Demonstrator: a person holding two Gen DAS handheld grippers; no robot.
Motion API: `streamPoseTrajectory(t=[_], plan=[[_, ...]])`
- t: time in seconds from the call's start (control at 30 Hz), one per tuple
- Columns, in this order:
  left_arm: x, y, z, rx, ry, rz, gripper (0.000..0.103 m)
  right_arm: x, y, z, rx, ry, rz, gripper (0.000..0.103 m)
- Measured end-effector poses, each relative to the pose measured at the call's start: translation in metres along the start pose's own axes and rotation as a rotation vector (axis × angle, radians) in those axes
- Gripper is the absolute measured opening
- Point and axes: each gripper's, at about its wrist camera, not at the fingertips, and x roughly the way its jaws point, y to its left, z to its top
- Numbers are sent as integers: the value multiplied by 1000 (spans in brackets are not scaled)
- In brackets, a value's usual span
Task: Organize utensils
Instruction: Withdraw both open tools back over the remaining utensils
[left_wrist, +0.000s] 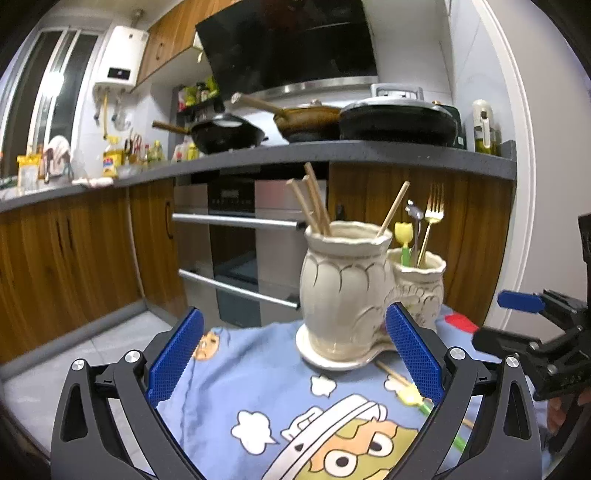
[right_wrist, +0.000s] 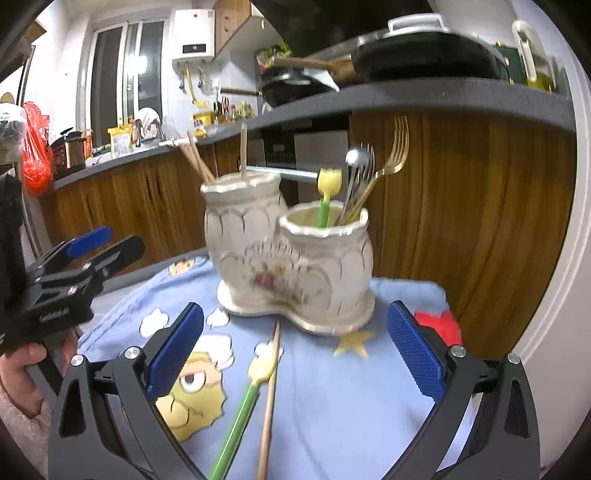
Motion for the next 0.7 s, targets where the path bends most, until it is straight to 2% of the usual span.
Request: streamPoseTrajectory(t=[0.17, 0.4, 0.5, 0.57, 0.6, 0.67, 0.7], plan=[[10, 6, -4, -25, 51, -23, 98, 6, 9, -17, -15, 98, -30, 98], [14, 15, -4, -86, 61, -20, 98, 15, 32, -33, -97, 210, -57, 97], [16, 15, -4, -88, 68, -21, 98, 18, 42, -34, -134, 243, -56, 83], [16, 13, -4, -82, 70, -21, 98, 23, 49, -34, -165, 281, -53, 68], [16, 13, -4, -80, 72, -21, 98, 26, 51, -34, -171, 301, -49, 57], [17, 13, -4, -80, 77, -20, 98, 31, 52, -36, -161, 346, -35, 46], [18, 14, -4, -82, 78, -20, 98, 34, 51, -36, -154, 362, -30, 36]])
